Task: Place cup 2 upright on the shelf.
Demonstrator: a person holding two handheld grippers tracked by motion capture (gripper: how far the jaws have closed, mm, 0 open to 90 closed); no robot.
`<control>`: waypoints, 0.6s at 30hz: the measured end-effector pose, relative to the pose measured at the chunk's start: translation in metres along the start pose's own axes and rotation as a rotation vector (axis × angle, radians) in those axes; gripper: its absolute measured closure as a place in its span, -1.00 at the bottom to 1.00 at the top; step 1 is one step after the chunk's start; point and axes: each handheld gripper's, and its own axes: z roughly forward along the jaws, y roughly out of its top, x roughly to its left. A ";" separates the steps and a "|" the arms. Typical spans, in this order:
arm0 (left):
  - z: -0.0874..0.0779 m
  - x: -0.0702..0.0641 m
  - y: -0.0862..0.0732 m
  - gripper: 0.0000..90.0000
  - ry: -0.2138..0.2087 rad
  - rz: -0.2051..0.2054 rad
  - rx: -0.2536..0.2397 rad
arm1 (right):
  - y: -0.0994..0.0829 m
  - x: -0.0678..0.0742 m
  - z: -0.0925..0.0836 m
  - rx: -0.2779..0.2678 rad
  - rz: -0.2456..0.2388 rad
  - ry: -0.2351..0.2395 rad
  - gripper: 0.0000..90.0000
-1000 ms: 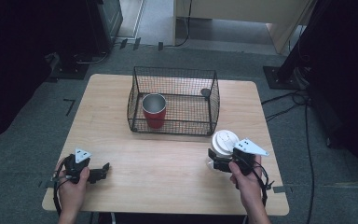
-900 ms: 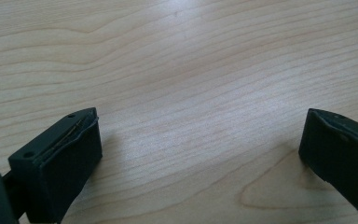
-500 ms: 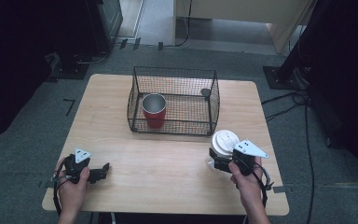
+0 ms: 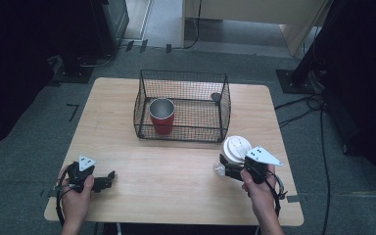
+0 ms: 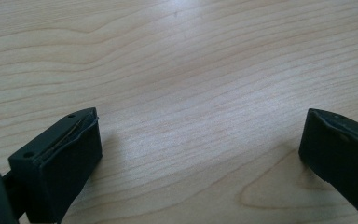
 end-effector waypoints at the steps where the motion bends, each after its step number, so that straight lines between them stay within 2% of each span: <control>1: 0.000 0.000 0.000 -1.00 0.000 0.000 0.000 | 0.001 0.000 0.000 -0.003 -0.002 0.002 -0.66; 18: 0.000 0.000 0.000 -1.00 0.000 -0.001 0.000 | 0.025 0.013 -0.005 -0.080 -0.024 0.036 -0.65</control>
